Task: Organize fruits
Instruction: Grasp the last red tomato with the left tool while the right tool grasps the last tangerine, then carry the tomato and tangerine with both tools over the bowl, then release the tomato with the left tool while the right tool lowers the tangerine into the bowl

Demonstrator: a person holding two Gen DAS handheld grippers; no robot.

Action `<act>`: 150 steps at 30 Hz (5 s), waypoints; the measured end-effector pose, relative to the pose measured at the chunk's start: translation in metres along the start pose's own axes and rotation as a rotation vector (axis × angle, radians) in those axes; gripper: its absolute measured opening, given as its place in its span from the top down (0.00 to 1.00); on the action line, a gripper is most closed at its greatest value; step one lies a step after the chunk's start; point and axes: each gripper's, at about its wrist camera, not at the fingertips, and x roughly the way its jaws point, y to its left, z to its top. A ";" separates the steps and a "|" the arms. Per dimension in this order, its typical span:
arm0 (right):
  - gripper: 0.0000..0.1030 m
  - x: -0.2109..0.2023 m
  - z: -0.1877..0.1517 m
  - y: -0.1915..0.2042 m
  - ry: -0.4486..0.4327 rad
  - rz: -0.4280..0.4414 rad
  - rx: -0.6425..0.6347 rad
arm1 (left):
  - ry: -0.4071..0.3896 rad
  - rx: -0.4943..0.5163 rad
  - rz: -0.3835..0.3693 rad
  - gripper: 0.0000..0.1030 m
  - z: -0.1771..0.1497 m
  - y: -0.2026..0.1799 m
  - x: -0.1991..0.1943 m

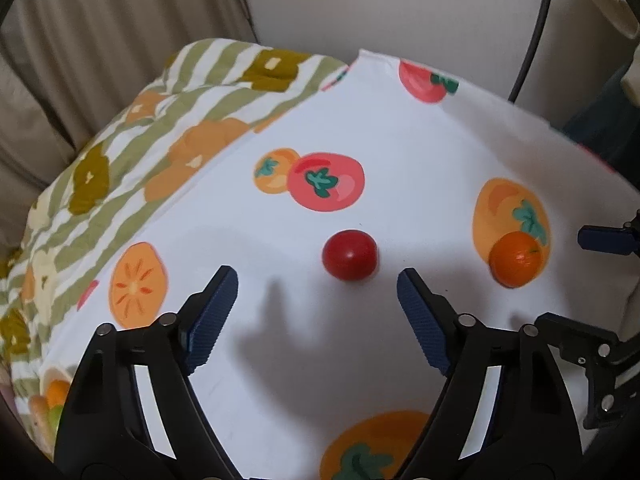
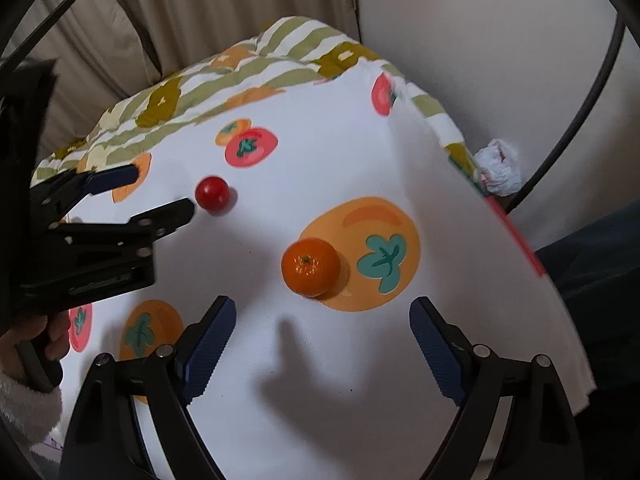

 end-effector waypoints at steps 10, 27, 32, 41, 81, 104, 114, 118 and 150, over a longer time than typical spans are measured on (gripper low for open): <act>0.35 0.021 -0.003 -0.006 0.036 0.027 -0.043 | 0.010 0.014 -0.015 0.40 0.003 -0.009 0.022; 0.50 0.026 0.007 -0.001 0.024 0.022 -0.146 | 0.026 -0.029 -0.023 0.63 -0.002 -0.008 0.019; 0.51 0.028 0.009 0.002 0.018 0.027 -0.178 | 0.037 -0.064 -0.014 0.63 -0.009 -0.004 0.016; 0.67 0.030 0.014 0.008 0.003 0.035 -0.229 | 0.038 -0.124 0.024 0.63 -0.019 -0.001 0.005; 0.67 -0.016 0.043 0.264 -0.102 0.421 -0.606 | -0.058 -0.544 0.337 0.63 -0.154 0.189 -0.171; 0.67 0.017 0.057 0.306 -0.082 0.308 -0.443 | 0.007 -0.366 0.214 0.60 -0.167 0.238 -0.107; 0.67 0.013 0.062 0.322 -0.091 0.328 -0.453 | -0.090 -0.374 0.264 0.00 -0.178 0.247 -0.144; 0.67 0.012 0.065 0.338 -0.093 0.349 -0.483 | -0.080 -0.405 0.275 0.00 -0.188 0.255 -0.153; 0.52 0.074 0.085 0.412 0.043 0.444 -0.555 | -0.055 -0.515 0.280 0.00 -0.233 0.291 -0.162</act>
